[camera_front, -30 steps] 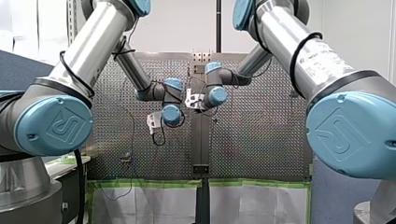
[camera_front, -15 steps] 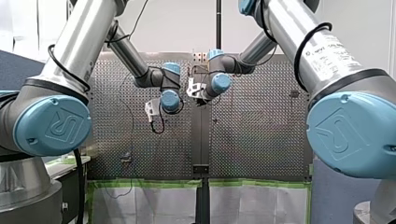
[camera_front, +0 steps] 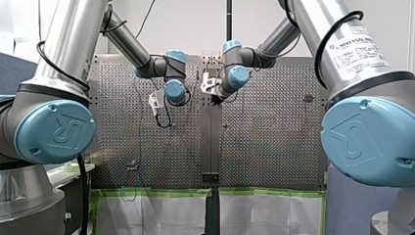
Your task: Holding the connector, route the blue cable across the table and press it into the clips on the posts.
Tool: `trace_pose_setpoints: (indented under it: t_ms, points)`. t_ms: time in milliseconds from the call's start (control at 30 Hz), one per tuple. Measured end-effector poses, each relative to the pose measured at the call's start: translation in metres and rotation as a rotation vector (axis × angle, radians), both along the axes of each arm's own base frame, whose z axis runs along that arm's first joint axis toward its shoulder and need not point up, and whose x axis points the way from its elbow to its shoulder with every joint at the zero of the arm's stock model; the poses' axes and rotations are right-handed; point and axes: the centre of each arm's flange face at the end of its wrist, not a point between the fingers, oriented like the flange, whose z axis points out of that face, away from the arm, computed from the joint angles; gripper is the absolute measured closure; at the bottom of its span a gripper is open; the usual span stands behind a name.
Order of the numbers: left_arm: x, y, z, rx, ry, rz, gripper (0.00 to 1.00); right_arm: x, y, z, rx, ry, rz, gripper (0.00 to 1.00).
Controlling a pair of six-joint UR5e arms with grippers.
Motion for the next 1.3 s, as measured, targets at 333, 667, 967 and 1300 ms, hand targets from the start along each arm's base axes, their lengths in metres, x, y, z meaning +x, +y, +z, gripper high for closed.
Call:
trace_pose_setpoints:
  t_ms: [333, 667, 967, 1300]
  points:
    - [-0.019, -0.002, 0.045, -0.010, -0.063, -0.033, 1.00, -0.019, 0.011, 0.034, -0.028, -0.013, -0.009, 1.00]
    - [-0.034, -0.004, 0.081, -0.024, -0.123, -0.093, 1.00, -0.030, 0.026, 0.099, -0.107, -0.071, 0.002, 1.00]
    - [-0.017, -0.013, 0.094, -0.051, -0.171, -0.153, 1.00, -0.047, 0.036, 0.150, -0.168, -0.126, 0.019, 1.00]
    - [0.017, -0.017, 0.084, -0.037, -0.155, -0.186, 1.00, -0.051, 0.017, 0.132, -0.146, -0.105, -0.002, 1.00]
